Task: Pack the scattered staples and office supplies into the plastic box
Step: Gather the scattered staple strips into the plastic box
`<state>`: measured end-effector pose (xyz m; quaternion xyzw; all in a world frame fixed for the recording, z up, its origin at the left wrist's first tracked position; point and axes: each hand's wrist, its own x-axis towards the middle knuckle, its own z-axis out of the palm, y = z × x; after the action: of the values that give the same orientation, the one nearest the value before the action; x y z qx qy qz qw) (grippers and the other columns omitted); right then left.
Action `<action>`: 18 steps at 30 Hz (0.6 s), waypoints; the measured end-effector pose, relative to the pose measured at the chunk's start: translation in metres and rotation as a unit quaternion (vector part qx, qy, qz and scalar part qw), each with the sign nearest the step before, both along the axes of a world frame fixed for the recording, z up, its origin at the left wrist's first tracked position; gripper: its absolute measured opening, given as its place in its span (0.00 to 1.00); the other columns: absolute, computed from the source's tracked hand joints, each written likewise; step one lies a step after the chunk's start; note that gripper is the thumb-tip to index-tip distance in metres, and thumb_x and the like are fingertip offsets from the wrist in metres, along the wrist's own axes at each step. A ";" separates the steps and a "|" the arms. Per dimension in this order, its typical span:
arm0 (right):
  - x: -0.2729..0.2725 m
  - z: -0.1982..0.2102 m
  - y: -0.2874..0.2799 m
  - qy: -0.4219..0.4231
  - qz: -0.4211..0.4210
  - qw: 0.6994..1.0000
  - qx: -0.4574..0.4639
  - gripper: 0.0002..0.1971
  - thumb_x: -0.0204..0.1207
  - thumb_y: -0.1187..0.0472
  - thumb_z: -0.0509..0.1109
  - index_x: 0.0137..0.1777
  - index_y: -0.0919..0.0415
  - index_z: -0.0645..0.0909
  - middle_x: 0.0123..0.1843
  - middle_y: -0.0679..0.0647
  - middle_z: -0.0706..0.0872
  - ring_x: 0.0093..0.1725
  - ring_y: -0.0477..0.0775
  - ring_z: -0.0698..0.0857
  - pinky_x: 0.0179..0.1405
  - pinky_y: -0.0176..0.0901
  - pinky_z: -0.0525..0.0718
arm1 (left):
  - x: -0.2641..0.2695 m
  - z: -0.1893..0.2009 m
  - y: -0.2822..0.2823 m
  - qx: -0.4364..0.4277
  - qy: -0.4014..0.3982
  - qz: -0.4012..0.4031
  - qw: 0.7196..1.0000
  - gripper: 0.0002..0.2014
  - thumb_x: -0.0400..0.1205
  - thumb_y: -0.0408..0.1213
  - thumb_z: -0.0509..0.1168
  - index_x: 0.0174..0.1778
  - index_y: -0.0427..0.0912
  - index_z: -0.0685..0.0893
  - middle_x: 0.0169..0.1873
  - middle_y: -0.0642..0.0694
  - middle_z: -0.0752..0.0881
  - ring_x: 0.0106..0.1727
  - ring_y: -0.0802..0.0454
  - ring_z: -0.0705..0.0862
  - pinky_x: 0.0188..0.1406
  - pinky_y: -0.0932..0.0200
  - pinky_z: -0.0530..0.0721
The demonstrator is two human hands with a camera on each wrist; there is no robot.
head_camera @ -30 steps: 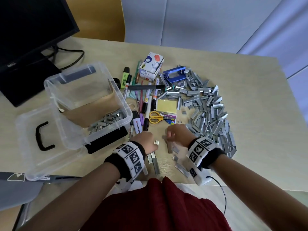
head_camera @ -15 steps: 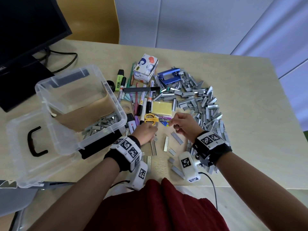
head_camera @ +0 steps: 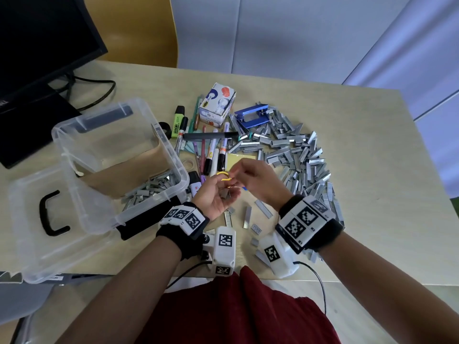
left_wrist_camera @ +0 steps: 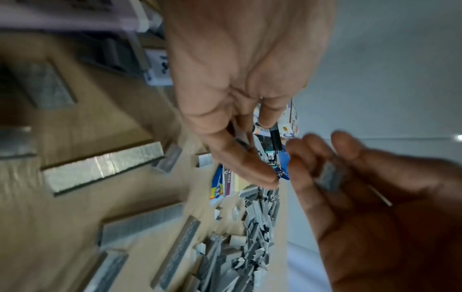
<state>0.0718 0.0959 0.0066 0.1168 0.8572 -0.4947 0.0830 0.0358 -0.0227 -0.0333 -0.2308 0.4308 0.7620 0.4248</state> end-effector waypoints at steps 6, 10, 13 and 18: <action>0.001 0.005 -0.012 0.045 -0.007 0.998 0.035 0.10 0.75 0.72 0.60 0.47 0.63 0.82 0.49 0.58 0.88 0.50 0.55 0.86 0.51 0.43 0.84 | 0.000 -0.005 0.000 -0.042 -0.007 -0.055 0.998 0.19 0.87 0.42 0.52 0.34 0.36 0.76 0.18 0.45 0.79 0.13 0.57 0.76 0.10 0.72 0.71; -0.010 -0.017 0.008 0.033 -0.065 0.996 0.058 0.09 0.75 0.72 0.61 0.46 0.63 0.83 0.46 0.59 0.88 0.47 0.57 0.87 0.56 0.56 0.83 | 0.000 -0.011 -0.015 -0.066 -0.006 -0.109 0.992 0.21 0.87 0.42 0.50 0.28 0.40 0.68 0.13 0.49 0.74 0.09 0.60 0.68 0.06 0.74 0.60; -0.015 -0.034 0.014 -0.018 0.026 0.985 0.170 0.14 0.76 0.71 0.61 0.55 0.65 0.85 0.56 0.58 0.88 0.54 0.55 0.85 0.62 0.43 0.78 | 0.006 -0.015 -0.029 -0.094 -0.004 -0.123 0.988 0.21 0.87 0.42 0.51 0.27 0.41 0.68 0.12 0.50 0.72 0.09 0.60 0.66 0.06 0.74 0.58; -0.025 -0.054 0.001 -0.024 0.114 0.956 0.268 0.15 0.76 0.71 0.61 0.59 0.64 0.83 0.58 0.61 0.84 0.57 0.61 0.82 0.57 0.47 0.77 | 0.018 -0.019 -0.042 -0.096 -0.012 -0.129 0.987 0.19 0.86 0.38 0.51 0.27 0.40 0.68 0.12 0.50 0.73 0.09 0.60 0.67 0.06 0.73 0.58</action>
<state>0.0470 0.0965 -0.0473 0.0476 0.9636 -0.2314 0.1248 0.0540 -0.0645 -0.0528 -0.2222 0.5233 0.6529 0.5005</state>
